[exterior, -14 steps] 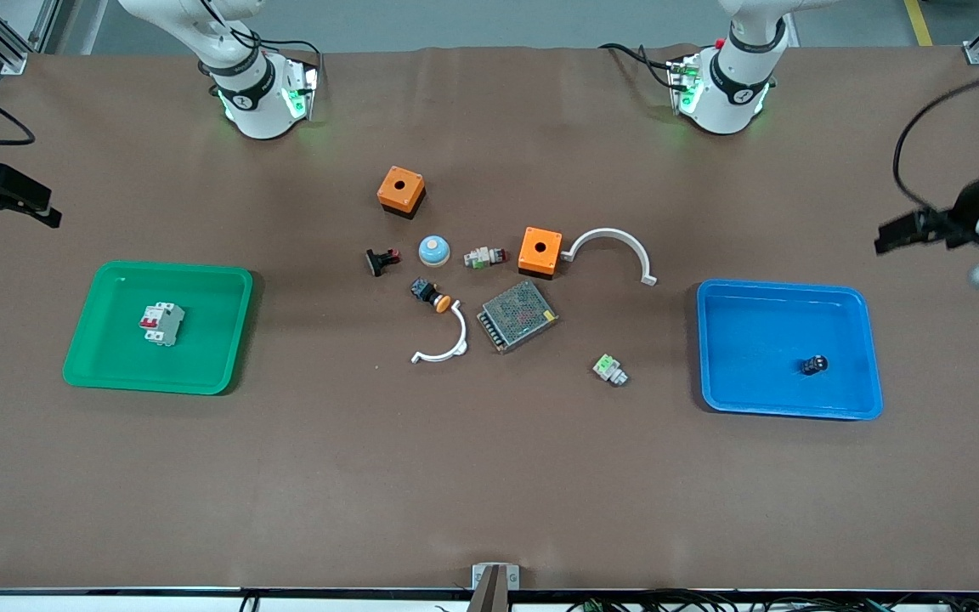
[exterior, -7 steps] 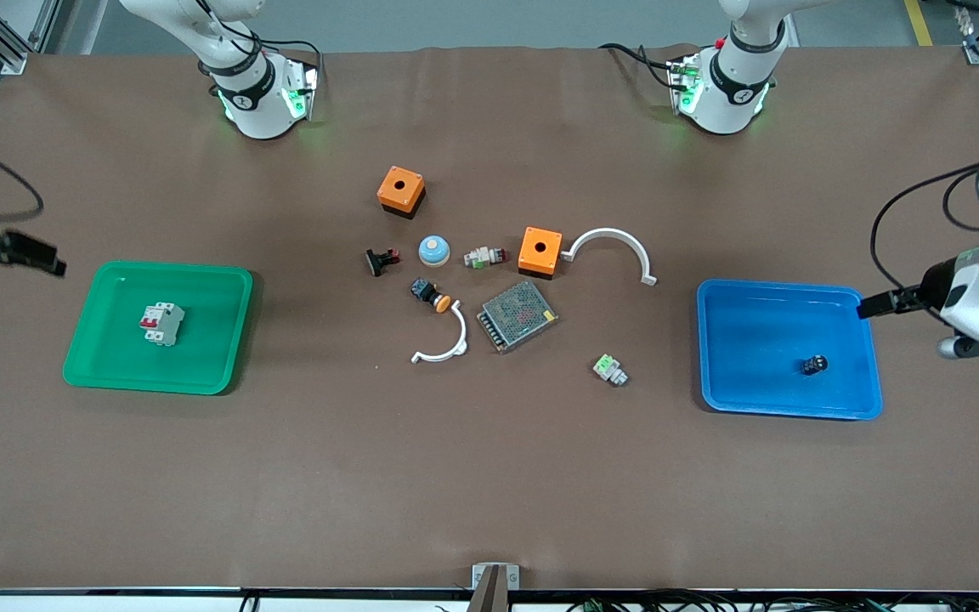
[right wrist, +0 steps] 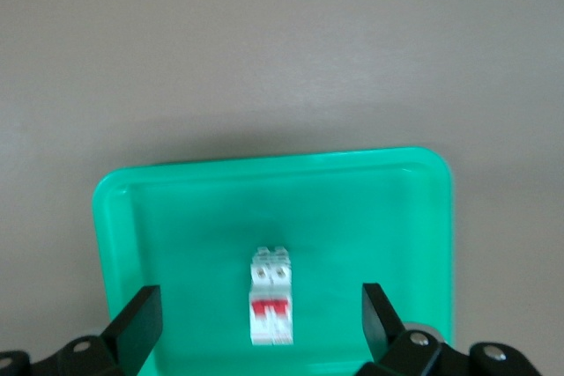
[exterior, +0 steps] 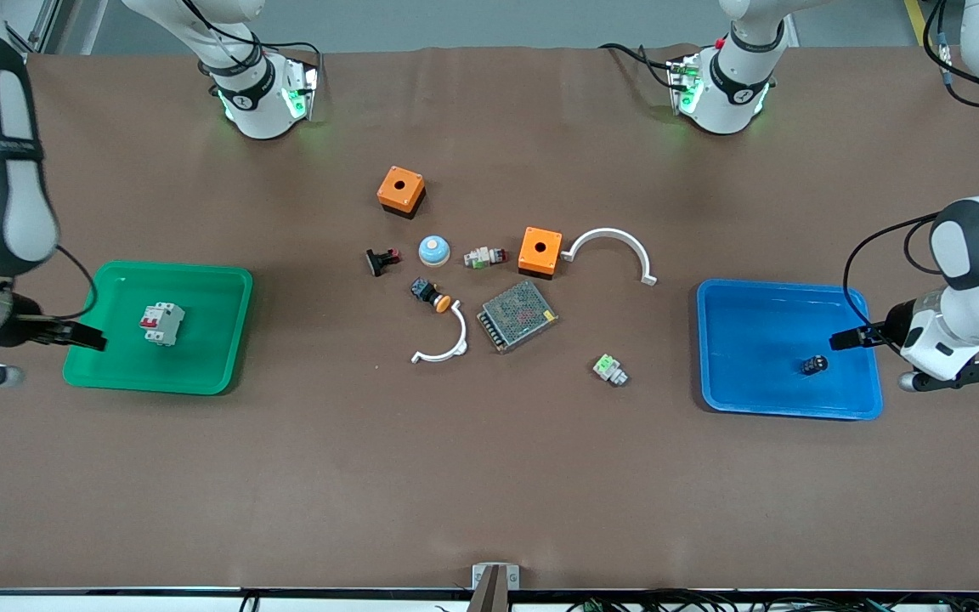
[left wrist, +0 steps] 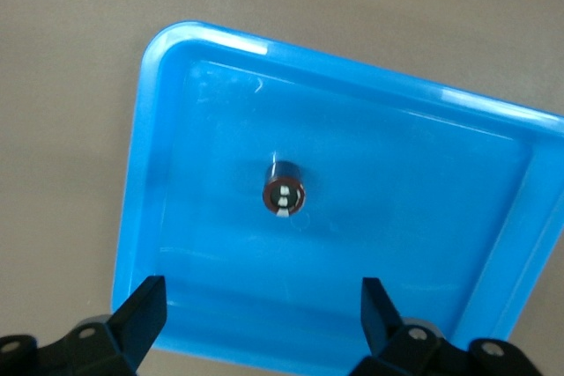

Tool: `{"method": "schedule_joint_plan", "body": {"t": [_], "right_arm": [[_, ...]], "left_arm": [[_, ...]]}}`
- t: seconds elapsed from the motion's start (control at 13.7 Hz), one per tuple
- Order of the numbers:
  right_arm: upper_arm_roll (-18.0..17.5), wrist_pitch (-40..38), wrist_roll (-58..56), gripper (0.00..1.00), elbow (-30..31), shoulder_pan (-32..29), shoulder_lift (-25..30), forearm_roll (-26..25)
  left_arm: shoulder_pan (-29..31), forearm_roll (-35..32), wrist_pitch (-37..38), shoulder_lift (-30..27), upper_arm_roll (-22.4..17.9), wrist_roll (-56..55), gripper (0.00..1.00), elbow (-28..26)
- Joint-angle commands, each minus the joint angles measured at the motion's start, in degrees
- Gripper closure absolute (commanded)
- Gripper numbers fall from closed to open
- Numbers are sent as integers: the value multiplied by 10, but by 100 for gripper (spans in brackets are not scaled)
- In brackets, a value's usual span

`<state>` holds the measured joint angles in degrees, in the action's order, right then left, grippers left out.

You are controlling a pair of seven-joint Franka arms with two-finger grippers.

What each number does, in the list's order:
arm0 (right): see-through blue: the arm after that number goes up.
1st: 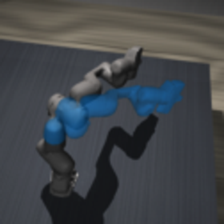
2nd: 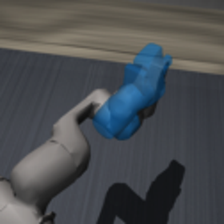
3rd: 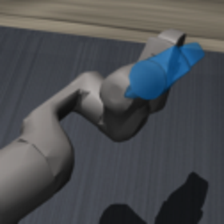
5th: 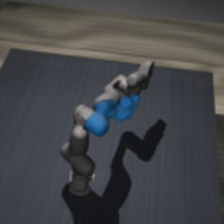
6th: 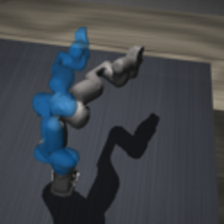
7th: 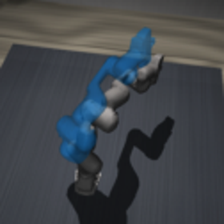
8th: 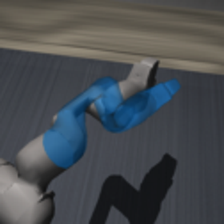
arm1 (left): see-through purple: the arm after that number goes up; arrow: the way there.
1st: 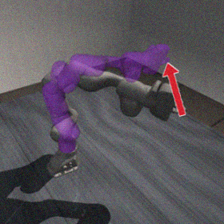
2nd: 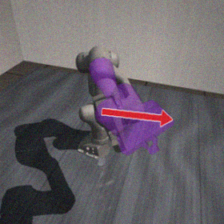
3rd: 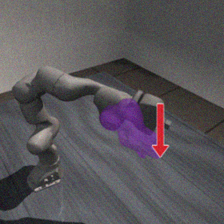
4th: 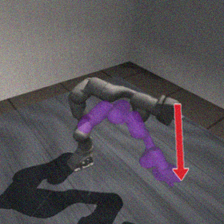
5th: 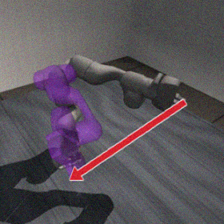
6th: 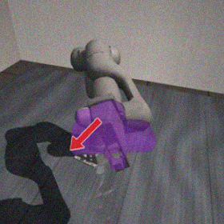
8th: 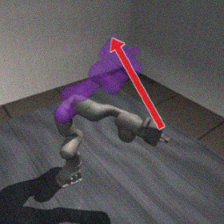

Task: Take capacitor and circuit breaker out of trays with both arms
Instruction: 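Grasp the breaker with the right gripper while the left gripper grasps the capacitor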

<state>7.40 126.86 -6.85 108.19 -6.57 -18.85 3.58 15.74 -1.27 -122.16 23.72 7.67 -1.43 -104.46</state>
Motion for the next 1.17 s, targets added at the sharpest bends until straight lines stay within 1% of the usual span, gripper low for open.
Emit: {"method": "schedule_joint_plan", "body": {"t": [0.0,0.15,0.29,0.51,0.58,0.66,0.8,0.95,1.02,1.09], "right_arm": [[-9,133,2,0,115,-5,-2,26],[-10,182,-17,0,141,-5,-21,26],[-10,184,-26,0,148,-6,-34,27],[-10,185,-27,0,163,-6,-38,27],[-10,186,-27,2,167,-6,-38,27],[-9,184,-35,12,170,-6,-37,27],[-9,179,-81,40,170,-17,-37,27],[-9,178,-88,80,170,-25,-38,27],[-9,173,-87,93,170,-25,-38,27],[-9,170,-85,98,169,-26,-37,27]], "left_arm": [[1,-13,-38,35,2,-5,7,4],[3,-13,-67,55,2,-5,10,5],[3,-12,-90,72,3,-6,14,4],[4,-11,-100,89,4,-7,21,3],[4,-11,-100,91,4,-8,24,3],[5,-11,-102,94,4,-8,29,2],[4,-11,-102,101,4,-8,40,3],[5,-11,-105,102,3,-7,54,3],[6,-11,-105,102,4,-7,63,4],[4,-11,-105,102,4,-8,74,4]]}}
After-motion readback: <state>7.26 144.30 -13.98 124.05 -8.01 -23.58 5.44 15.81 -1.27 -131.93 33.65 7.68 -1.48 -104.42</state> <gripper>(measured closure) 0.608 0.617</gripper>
